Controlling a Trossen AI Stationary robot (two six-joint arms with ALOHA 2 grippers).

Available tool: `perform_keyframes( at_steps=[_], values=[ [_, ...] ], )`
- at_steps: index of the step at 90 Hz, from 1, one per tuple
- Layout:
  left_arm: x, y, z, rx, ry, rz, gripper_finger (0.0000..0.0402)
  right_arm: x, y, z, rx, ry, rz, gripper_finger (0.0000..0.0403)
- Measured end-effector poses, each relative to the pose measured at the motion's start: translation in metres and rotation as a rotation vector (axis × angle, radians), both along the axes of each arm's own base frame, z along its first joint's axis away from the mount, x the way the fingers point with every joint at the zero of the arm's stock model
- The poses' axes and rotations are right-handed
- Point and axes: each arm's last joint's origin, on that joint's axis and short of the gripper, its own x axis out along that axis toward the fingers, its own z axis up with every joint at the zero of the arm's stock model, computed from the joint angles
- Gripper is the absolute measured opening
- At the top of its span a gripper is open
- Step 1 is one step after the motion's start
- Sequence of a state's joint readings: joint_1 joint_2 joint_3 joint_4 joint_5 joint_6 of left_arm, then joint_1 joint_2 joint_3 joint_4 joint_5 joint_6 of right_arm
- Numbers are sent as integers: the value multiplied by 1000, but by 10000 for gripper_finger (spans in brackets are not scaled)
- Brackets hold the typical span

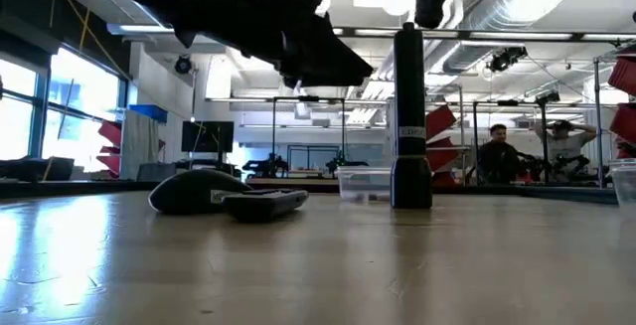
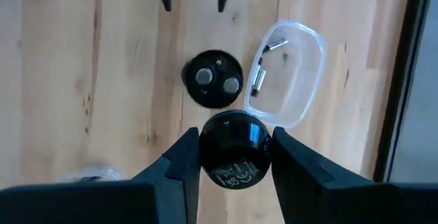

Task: Insert battery
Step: Close the flashlight battery compartment

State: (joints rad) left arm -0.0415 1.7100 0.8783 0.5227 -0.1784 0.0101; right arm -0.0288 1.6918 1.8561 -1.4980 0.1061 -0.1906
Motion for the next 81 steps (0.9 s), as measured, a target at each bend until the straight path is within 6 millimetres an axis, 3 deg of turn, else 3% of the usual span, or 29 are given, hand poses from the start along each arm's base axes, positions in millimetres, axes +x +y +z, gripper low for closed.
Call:
perform_keyframes(
  at_steps=[30, 81],
  values=[
    [0, 7, 0, 29, -1, 17, 182, 18, 0, -4, -11, 52, 89, 110],
    [0, 7, 1, 48, 1, 19, 182, 23, 4, -4, 67, 9, 153, 110]
  ],
)
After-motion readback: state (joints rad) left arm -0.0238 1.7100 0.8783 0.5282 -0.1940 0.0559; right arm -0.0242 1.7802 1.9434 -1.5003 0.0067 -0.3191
